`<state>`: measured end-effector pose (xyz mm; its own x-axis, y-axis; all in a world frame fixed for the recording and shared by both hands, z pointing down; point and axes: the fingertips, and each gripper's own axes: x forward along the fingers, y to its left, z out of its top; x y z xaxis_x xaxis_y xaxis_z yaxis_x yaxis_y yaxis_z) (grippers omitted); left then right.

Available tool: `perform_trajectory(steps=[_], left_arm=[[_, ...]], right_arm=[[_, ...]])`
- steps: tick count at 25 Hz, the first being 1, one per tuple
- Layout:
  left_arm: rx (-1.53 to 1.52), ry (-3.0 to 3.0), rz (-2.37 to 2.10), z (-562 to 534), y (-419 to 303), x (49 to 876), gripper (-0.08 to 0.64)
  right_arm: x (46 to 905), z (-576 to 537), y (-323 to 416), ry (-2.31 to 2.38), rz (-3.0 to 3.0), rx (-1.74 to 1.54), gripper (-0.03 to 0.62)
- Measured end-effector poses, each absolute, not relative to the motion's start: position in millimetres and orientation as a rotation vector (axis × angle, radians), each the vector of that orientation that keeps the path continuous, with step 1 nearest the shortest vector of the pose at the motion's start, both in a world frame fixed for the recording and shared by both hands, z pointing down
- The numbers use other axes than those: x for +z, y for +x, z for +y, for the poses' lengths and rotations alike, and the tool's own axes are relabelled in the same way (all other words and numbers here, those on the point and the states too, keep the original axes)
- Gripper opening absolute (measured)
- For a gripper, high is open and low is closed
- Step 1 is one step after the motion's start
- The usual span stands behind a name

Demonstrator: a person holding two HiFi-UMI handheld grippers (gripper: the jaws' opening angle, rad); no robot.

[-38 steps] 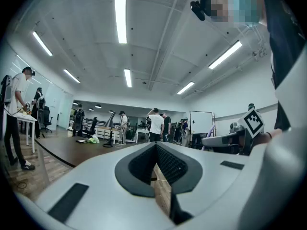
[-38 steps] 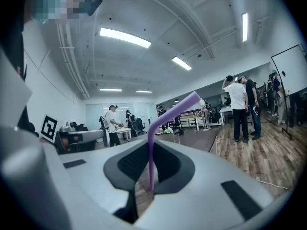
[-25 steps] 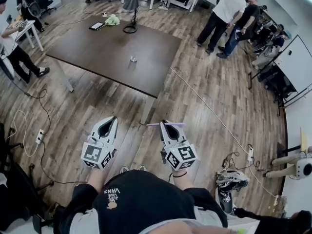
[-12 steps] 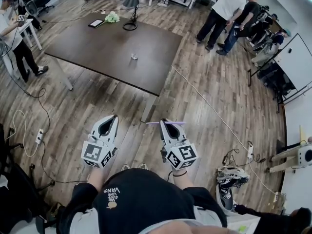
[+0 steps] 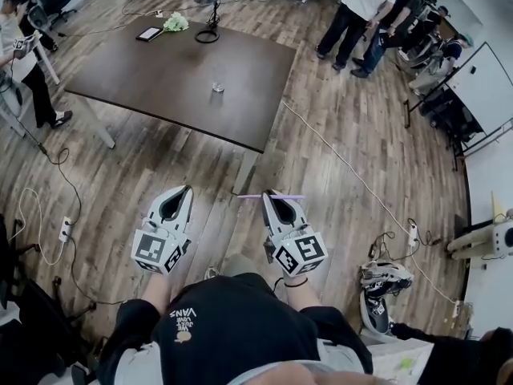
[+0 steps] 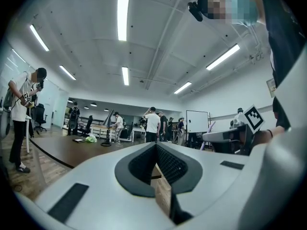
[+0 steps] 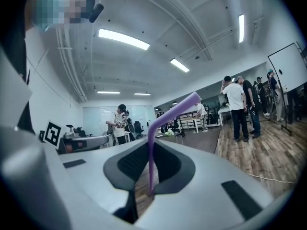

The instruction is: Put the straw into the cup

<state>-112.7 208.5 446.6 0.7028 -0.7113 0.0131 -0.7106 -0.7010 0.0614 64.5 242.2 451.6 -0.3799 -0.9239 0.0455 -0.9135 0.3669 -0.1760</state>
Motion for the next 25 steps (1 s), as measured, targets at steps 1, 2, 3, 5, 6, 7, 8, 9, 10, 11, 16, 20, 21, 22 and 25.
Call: perform_trajectory(steps=[1, 2, 3, 5, 6, 7, 8, 9, 10, 11, 16, 20, 21, 22, 25], left_arm=[[-0.016, 2.840, -1.184, 205.0, -111.9, 447.9, 0.008], [-0.015, 2.839, -1.181, 201.4, -110.3, 448.8, 0.008], [-0.013, 2.838, -1.177, 197.5, -108.2, 449.6, 0.008], [-0.011, 2.833, -1.173, 187.9, -103.5, 450.9, 0.008], [-0.013, 2.830, -1.174, 182.1, -101.4, 451.2, 0.008], [-0.015, 2.827, -1.177, 175.7, -99.4, 451.4, 0.008], [-0.016, 2.825, -1.183, 169.1, -97.2, 451.5, 0.008], [-0.016, 2.824, -1.189, 162.6, -94.4, 451.5, 0.008], [-0.016, 2.823, -1.194, 156.3, -91.0, 451.3, 0.008], [-0.018, 2.822, -1.200, 149.8, -87.4, 450.9, 0.008], [-0.027, 2.808, -1.230, 117.2, -71.5, 448.7, 0.008], [-0.030, 2.799, -1.262, 95.6, -59.2, 449.3, 0.008], [-0.029, 2.796, -1.272, 89.9, -56.2, 449.5, 0.008], [-0.027, 2.792, -1.282, 84.2, -53.3, 449.9, 0.008], [-0.023, 2.778, -1.315, 69.3, -46.6, 451.4, 0.008]], right_arm=[[451.8, 239.5, 65.5, -1.718, 2.548, -0.263, 0.041], [452.2, 236.2, 67.1, -1.721, 2.549, -0.263, 0.041], [452.7, 232.2, 69.1, -1.722, 2.550, -0.266, 0.041], [453.8, 221.8, 73.5, -1.720, 2.550, -0.274, 0.041], [454.0, 215.3, 75.6, -1.718, 2.551, -0.274, 0.041], [454.0, 208.1, 77.7, -1.715, 2.553, -0.272, 0.040], [453.9, 200.5, 79.9, -1.710, 2.557, -0.272, 0.041], [453.7, 193.0, 82.4, -1.703, 2.562, -0.272, 0.041], [453.6, 185.9, 85.3, -1.695, 2.569, -0.273, 0.041], [453.2, 178.9, 88.3, -1.687, 2.576, -0.273, 0.041], [451.2, 143.2, 103.4, -1.648, 2.596, -0.274, 0.041], [453.1, 118.2, 116.5, -1.615, 2.612, -0.282, 0.041], [453.7, 111.6, 120.1, -1.607, 2.616, -0.284, 0.041], [454.3, 105.0, 123.8, -1.600, 2.620, -0.285, 0.041], [455.5, 87.2, 133.2, -1.577, 2.634, -0.288, 0.041]])
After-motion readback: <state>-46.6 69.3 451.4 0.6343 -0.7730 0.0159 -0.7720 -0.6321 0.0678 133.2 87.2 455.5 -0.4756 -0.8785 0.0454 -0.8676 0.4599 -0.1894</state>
